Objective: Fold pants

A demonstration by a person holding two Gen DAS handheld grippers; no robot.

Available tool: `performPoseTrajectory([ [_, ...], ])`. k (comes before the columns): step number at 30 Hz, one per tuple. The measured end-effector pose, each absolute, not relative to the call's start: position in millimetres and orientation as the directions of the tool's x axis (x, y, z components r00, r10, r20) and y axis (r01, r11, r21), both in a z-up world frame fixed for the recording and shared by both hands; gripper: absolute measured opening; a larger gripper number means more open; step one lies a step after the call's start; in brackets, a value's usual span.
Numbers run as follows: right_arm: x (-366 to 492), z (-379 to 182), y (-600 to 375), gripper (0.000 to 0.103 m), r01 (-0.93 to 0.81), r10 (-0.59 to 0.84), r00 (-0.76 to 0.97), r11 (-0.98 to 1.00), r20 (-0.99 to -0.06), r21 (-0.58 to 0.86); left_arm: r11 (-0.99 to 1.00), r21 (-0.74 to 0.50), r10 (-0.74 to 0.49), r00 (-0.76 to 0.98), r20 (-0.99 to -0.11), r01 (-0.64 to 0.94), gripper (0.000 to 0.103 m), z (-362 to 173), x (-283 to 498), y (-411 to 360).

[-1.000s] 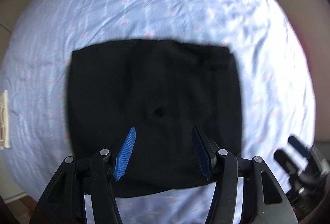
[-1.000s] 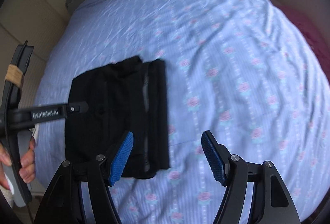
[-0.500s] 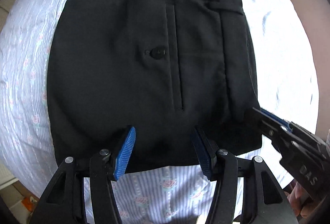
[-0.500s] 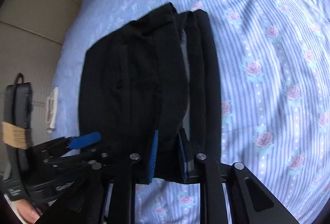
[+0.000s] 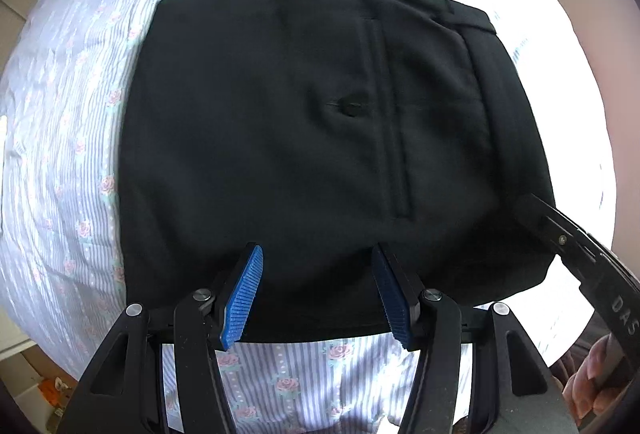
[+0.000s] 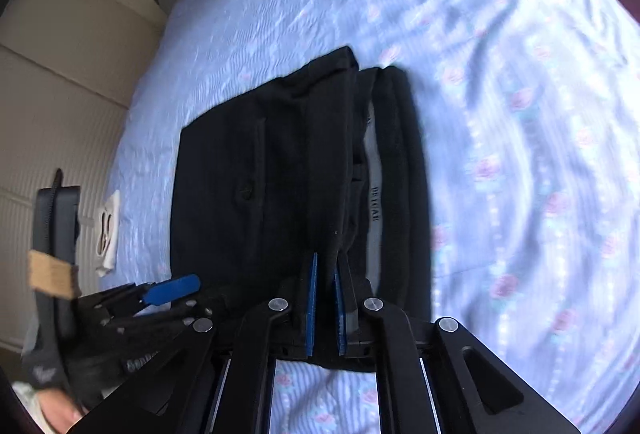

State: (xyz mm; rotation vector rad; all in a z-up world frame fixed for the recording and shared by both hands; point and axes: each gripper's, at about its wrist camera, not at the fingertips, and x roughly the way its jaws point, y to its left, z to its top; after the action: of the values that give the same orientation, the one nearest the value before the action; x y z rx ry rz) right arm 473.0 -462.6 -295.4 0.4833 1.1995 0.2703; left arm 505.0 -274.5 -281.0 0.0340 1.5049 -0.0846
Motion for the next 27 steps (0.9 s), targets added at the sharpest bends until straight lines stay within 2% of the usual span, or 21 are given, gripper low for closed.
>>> performPoseTrajectory([
  [5, 477, -323, -488, 0.009, 0.153, 0.392, 0.319, 0.877, -0.863, 0.456, 0.996, -0.020, -0.027, 0.078, -0.997, 0.090, 0.057, -274, 499, -276],
  [7, 478, -328, -489, 0.013, 0.165, 0.356, 0.303, 0.894, -0.884, 0.416, 0.996, -0.012, -0.020, 0.092, -0.996, 0.084, 0.065, -270, 496, -276],
  [9, 476, -322, -482, 0.030, 0.143, 0.302, 0.299, 0.924, -0.905, 0.356, 0.997, -0.007, -0.016, 0.104, -0.994, 0.082, 0.066, -267, 492, -275],
  [10, 473, -316, -482, 0.048, 0.146, 0.257, 0.307, 0.939, -0.916, 0.313, 0.997, -0.002, -0.011, 0.113, -0.994, 0.079, 0.067, -265, 490, -273],
  [11, 468, -307, -484, 0.061, 0.164, 0.221, 0.333, 0.944, -0.917, 0.287, 0.997, 0.000, -0.009, 0.122, -0.992, 0.075, 0.068, -262, 487, -271],
  [13, 452, -291, -492, 0.068, 0.207, 0.228, 0.409, 0.920, -0.884, 0.333, 0.998, -0.003, -0.012, 0.136, -0.991, 0.067, 0.069, -256, 481, -266],
  [18, 422, -288, -502, 0.069, 0.269, 0.271, 0.450, 0.867, -0.851, 0.419, 0.998, -0.009, -0.019, 0.183, -0.983, 0.057, 0.072, -250, 456, -246],
  [27, 388, -350, -484, 0.069, 0.340, 0.396, 0.487, 0.735, -0.779, 0.586, 0.995, -0.015, -0.040, 0.245, -0.969, 0.103, 0.077, -266, 446, -251],
])
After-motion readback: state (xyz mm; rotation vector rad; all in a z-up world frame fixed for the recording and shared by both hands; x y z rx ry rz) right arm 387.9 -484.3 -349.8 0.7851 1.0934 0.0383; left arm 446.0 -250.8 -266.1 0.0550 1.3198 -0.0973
